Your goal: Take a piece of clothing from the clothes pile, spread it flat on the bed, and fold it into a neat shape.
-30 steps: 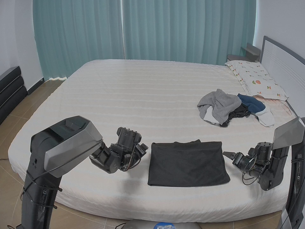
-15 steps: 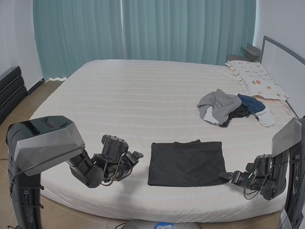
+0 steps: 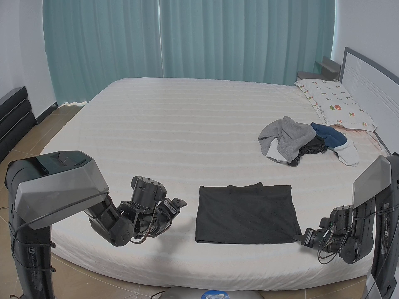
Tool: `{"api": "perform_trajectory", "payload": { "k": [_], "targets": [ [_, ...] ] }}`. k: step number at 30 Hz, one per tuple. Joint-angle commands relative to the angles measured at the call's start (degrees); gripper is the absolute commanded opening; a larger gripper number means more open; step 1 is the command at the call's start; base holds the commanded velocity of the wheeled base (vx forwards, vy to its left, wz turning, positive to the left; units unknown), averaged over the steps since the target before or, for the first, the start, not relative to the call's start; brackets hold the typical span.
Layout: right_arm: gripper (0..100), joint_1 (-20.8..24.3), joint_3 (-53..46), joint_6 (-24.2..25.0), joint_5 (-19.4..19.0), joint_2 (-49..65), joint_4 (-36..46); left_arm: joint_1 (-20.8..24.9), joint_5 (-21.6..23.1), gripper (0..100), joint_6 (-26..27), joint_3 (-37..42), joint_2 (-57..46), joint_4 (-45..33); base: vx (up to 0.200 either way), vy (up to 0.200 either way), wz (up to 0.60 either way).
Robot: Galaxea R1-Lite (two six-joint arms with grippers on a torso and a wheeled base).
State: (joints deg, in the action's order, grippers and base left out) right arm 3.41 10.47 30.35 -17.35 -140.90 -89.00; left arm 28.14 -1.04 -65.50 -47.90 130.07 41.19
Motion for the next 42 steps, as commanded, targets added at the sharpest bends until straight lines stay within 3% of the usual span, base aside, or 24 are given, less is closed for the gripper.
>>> {"api": "perform_trajectory", "payload": {
  "k": [1, 7, 8, 15, 18, 24, 33, 38, 42],
  "targets": [
    [0, -0.16, -0.89, -0.38, -0.06, 0.19, -0.82, -0.01, -0.02, 100, -0.07, 0.00, 0.00, 0.03, 0.000, 0.000, 0.00],
    [0, -0.07, -0.72, -0.56, -0.06, 0.19, -0.82, -0.01, -0.02, 100, -0.07, 0.00, 0.00, 0.03, 0.000, 0.000, 0.00],
    [100, 0.01, -0.45, -0.38, -0.14, 0.27, -0.91, -0.01, -0.02, 100, -0.07, 0.00, 0.00, 0.12, 0.000, 0.000, 0.00],
    [100, -0.60, -0.54, 0.50, -0.67, 3.53, -1.00, -0.01, -0.02, 100, -0.77, 0.00, -0.43, 0.20, 0.000, 0.000, 0.00],
    [100, -2.80, -0.72, 2.69, -0.67, 6.07, -0.91, -0.01, -0.19, 100, -3.76, -0.53, -0.61, 0.20, 0.000, 0.000, 0.00],
    [100, -5.79, 0.16, 9.46, -0.76, 8.62, -0.82, 0.16, -0.11, 100, -4.29, -0.53, -0.87, 0.20, 0.000, -0.200, 0.00],
    [100, -5.79, 0.60, 9.64, -0.76, 7.83, -0.82, 1.92, -0.19, 100, -3.85, -0.53, -0.61, -0.06, 0.000, -0.200, 0.00],
    [100, -5.43, -0.01, 9.81, -0.76, 7.57, -0.82, 1.48, -0.63, 100, -0.42, -0.97, -0.17, 0.20, 0.000, 0.000, 0.00],
    [100, -4.91, -0.19, 9.99, -1.29, 6.51, -0.82, -0.27, -0.46, 100, 7.93, -1.67, 2.29, 0.29, 0.000, 0.000, 0.00]
  ]
}}
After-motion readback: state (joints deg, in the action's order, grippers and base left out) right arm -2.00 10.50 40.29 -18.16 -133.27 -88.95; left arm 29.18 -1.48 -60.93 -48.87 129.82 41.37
